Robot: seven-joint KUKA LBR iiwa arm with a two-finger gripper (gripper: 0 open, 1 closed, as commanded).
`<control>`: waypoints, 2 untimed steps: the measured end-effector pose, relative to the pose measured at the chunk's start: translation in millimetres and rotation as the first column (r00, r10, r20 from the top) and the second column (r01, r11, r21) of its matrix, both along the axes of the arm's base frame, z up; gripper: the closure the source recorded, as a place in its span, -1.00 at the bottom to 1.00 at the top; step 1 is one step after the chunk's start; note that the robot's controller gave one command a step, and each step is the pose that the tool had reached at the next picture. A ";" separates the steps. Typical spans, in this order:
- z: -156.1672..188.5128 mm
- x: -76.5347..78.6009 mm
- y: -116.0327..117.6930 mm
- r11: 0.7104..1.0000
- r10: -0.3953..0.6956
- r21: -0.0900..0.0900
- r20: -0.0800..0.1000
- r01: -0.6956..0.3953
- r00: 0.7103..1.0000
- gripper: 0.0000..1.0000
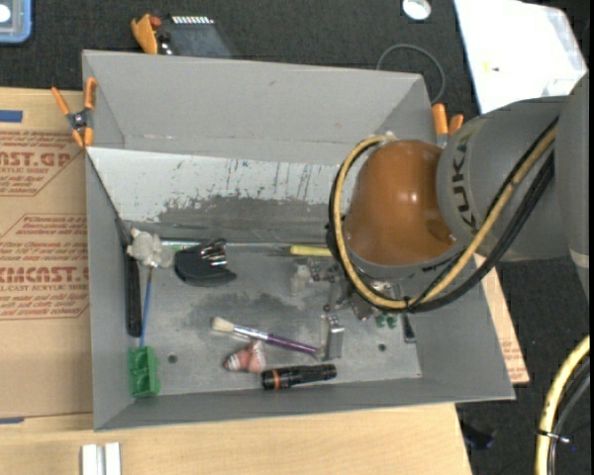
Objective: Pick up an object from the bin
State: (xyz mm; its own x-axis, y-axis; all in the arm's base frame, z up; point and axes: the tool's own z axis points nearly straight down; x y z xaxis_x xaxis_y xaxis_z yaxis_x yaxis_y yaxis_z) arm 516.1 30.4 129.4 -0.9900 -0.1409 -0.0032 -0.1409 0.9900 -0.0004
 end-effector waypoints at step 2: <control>-20.7 -15.0 72.6 0.996 0.087 -0.001 -0.005 -0.087 0.996 -1.00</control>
Offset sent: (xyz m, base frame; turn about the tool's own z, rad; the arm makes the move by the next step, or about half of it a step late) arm -0.0148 0.0774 -0.0262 -0.1157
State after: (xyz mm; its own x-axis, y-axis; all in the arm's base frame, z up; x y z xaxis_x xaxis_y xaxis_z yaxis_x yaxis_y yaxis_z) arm 501.2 103.0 108.7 -0.9740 -0.2266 0.0019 -0.2266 0.9740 -0.0012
